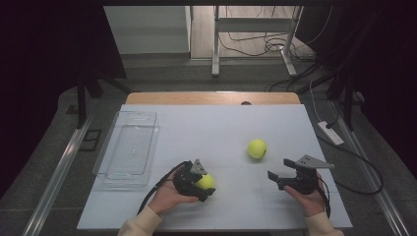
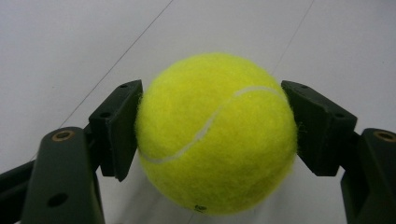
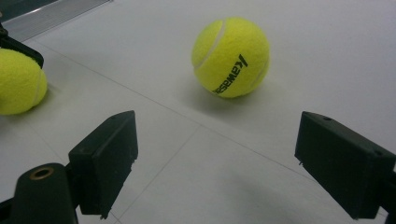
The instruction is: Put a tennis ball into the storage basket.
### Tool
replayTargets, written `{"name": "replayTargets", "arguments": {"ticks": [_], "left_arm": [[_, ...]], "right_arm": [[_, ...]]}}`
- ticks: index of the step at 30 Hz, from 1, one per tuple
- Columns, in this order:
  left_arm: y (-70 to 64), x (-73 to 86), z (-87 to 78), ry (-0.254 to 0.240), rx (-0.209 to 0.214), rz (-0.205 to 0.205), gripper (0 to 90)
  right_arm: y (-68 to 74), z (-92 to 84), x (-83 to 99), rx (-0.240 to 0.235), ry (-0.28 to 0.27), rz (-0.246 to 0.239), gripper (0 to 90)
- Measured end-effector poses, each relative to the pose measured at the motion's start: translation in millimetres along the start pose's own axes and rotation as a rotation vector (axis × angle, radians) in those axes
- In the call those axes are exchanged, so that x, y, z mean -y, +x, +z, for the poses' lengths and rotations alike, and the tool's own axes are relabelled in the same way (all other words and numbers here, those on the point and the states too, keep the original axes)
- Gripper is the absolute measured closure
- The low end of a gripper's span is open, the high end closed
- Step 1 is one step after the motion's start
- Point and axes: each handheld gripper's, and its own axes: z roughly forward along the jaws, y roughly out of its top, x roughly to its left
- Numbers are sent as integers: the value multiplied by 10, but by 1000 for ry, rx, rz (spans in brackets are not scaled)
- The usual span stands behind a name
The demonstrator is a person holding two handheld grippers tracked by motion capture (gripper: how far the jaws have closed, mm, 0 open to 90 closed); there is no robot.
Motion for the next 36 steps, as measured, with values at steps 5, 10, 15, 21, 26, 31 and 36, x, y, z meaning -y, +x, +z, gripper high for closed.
{"name": "replayTargets", "arguments": {"ticks": [5, 10, 15, 21, 26, 31, 36], "left_arm": [[13, -1, -40, -24, -8, -4, 267], [29, 2, -108, -59, -16, -11, 268], [27, 5, -146, -82, -18, -6, 268], [45, 12, -202, -119, -31, -13, 268], [65, 21, -267, -145, -41, -22, 268], [78, 30, -319, -174, -51, -33, 268], [95, 39, -363, -197, -51, -44, 268]], "right_arm": [[-1, 1, 1, 0, 0, -1, 135], [-1, -1, 2, 1, -1, -1, 136], [1, -4, 0, 2, -2, -2, 136], [0, -10, 0, 3, -5, -2, 136], [3, -12, 0, 1, -8, -1, 136], [3, -13, 0, 1, -9, -1, 136], [3, -13, 0, 1, -9, -1, 136]]}}
